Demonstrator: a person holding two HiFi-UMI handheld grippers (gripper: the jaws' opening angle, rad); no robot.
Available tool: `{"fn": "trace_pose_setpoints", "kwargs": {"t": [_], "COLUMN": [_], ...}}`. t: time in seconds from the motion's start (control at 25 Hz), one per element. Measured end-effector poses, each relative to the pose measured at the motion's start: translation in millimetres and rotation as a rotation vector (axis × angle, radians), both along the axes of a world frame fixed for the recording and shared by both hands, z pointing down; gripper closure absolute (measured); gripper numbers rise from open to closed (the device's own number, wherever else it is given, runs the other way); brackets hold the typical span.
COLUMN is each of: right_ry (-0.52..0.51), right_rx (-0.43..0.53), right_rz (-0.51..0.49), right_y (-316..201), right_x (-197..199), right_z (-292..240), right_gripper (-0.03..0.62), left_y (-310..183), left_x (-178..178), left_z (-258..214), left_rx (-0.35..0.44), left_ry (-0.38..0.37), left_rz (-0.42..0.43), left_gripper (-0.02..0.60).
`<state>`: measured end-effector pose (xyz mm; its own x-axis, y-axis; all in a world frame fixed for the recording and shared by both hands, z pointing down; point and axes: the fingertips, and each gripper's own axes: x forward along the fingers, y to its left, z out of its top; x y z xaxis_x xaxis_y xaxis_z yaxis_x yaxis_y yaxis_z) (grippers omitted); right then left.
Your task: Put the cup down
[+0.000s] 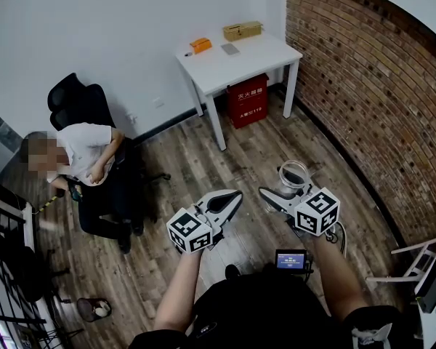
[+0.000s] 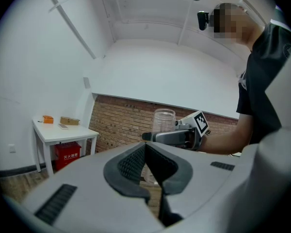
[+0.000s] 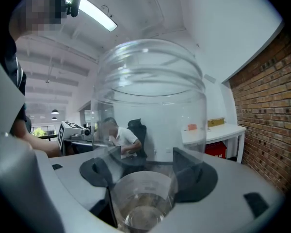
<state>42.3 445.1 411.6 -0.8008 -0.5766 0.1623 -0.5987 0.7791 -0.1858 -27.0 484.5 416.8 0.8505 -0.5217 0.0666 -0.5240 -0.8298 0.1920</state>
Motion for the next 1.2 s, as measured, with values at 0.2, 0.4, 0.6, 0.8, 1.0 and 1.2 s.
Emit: {"fn": "trace_pose_setpoints", "kwargs": {"t": [0.2,0.4,0.6,0.8,1.0,1.2], "right_ry": [0.002,0.003,0.011,0.005,-0.002,-0.009], "right_rx": [-0.014,-0.019,-0.025,-0.030,-0.031,-0.034], "right_rz": [-0.003,-0.004,-0.001,0.003,0.012,0.011], "right_y": [1.9,1.2,1.8,-0.2,-4.7,-14.6], "right_x": [-0.2,1.1,4.1,11.4,23.5,36.8], "right_z": [4.6,7.2,12.1,12.8,14.0,14.2], "right_gripper": [0.263,0.263,0.263,0.263,0.263,0.263], "left_y": [0.9,-1.0,-1.8,-4.6,-8.5,-18.2], "left_x": [-0.8,0.3,3.4,9.6,20.5,31.4], "left_z": [4.3,7.1,9.7,11.1,11.0,10.1], "left_rx": [-0.009,-0.018,-0.024,-0.028,-0.025,-0.024], "left_ry": [-0.004,-0.005,-0.011,-0.019,-0.026,-0.038], "left_rz": [0.000,0.003,0.009,0.011,0.014,0.009], "left_gripper": [0.574,0.574,0.574,0.574,0.574,0.574]}}
